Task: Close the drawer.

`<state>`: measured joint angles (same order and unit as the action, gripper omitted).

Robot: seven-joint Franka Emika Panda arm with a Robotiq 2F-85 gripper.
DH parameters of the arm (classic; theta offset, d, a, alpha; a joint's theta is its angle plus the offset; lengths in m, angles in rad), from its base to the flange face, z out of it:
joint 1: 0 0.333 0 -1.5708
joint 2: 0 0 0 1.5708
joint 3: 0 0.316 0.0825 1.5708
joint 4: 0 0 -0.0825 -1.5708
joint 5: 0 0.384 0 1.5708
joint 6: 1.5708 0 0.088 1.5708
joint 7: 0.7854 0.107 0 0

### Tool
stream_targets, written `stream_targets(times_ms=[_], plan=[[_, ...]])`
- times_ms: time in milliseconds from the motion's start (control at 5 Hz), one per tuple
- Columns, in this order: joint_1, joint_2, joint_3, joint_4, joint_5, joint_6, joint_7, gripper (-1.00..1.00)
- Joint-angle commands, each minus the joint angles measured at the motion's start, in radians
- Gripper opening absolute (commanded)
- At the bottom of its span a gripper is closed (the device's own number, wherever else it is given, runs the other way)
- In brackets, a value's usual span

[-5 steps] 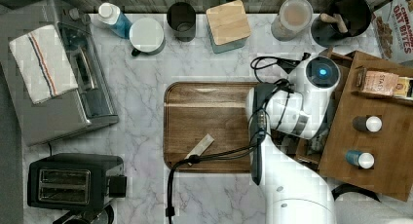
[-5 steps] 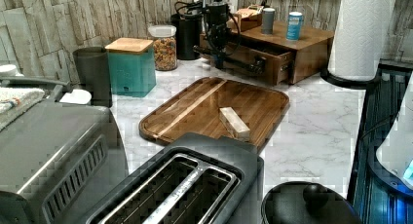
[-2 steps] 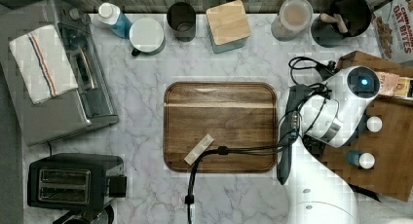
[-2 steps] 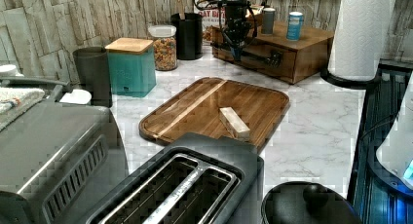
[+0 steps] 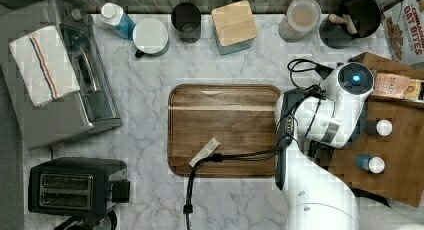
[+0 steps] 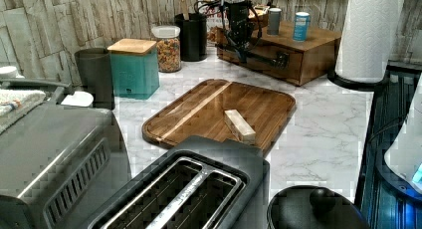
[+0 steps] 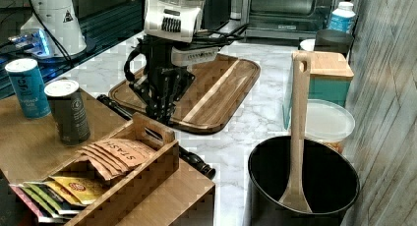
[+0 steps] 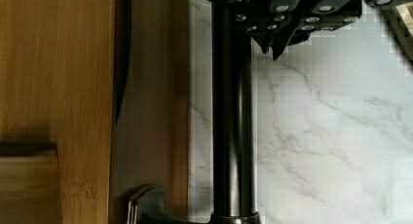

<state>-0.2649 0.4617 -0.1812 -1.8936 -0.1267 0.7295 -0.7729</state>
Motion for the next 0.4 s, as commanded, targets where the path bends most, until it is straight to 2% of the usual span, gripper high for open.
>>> stream_targets(times_ms=[200,400], plan=[[-0.14,-0.048,-0.194,0.057,-0.02,0.017,0.061,-1.0],[-0.138,-0.048,-0.197,0.057,-0.019,0.017,0.06,-1.0]])
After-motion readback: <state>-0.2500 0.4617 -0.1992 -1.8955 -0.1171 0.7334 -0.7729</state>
